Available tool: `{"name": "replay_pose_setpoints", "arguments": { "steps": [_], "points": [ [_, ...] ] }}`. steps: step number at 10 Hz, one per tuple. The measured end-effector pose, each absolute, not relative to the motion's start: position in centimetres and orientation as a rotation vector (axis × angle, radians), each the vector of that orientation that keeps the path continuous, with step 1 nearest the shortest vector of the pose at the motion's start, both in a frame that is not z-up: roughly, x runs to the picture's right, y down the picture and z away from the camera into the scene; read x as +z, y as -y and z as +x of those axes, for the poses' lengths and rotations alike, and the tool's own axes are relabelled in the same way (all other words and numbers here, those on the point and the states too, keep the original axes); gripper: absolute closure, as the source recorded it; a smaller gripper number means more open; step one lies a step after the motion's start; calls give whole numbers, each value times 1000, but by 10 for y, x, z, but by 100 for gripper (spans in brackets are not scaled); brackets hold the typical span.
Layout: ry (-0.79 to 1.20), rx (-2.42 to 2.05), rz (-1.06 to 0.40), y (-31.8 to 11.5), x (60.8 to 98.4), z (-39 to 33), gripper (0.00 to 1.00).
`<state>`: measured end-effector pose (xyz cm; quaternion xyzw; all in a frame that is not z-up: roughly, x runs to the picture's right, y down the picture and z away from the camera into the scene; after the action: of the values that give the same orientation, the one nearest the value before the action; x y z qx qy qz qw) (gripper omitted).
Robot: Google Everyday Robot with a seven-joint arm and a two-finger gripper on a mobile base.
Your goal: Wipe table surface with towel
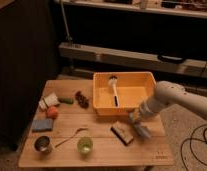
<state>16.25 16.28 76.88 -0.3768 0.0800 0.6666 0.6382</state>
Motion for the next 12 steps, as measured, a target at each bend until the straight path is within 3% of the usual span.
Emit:
{"name": "replay_pose_setpoints", "arguments": {
  "steps": [5, 12],
  "points": [
    [-138, 1359, -964, -216, 734, 110, 100],
    [-279, 1344, -1103, -328, 771, 153, 100]
  ]
}}
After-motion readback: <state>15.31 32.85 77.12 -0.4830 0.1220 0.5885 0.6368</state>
